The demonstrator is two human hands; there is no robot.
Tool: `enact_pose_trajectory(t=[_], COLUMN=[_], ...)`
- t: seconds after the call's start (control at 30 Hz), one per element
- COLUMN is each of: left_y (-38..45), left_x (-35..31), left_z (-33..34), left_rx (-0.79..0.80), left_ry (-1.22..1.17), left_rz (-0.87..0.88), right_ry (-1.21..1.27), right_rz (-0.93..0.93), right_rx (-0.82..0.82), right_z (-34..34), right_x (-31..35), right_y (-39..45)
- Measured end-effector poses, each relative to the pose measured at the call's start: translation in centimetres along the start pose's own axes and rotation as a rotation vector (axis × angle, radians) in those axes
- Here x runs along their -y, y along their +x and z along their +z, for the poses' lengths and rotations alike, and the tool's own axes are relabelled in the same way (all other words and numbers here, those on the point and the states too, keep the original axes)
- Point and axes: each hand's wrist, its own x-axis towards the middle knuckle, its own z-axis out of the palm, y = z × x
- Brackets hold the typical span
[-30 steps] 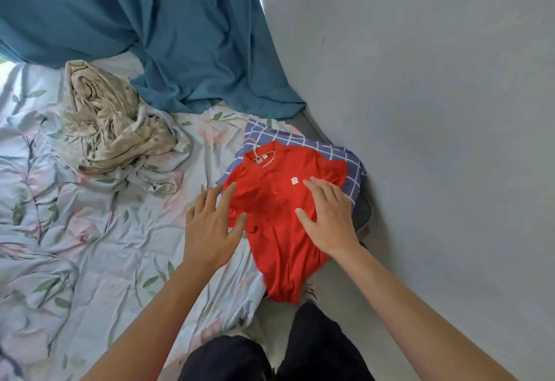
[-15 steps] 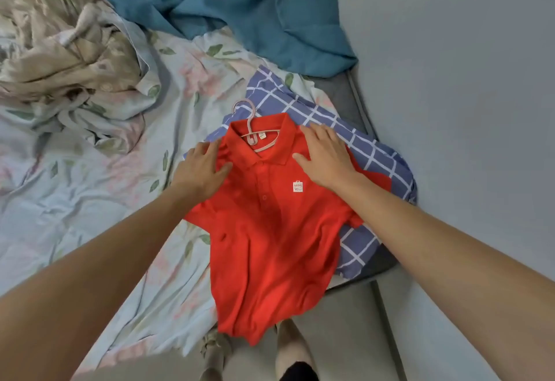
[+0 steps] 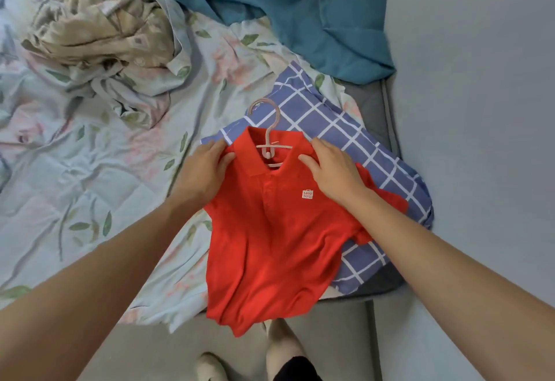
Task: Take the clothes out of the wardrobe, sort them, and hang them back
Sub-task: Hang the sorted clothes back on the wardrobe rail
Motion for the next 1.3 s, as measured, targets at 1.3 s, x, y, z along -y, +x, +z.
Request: enact_pose_trajectory(t=[1.3], left_y=[-87.1], left_x=[17.2], left_z=[-33.7], left_rx=[-0.783], left_ry=[-0.041], left_rz=[-0.67], right_ry=[0.15], right_rz=[-0.833], right_rx=[0.352], right_z=[14.0], right_x=[67.1], right_y=[-49.6])
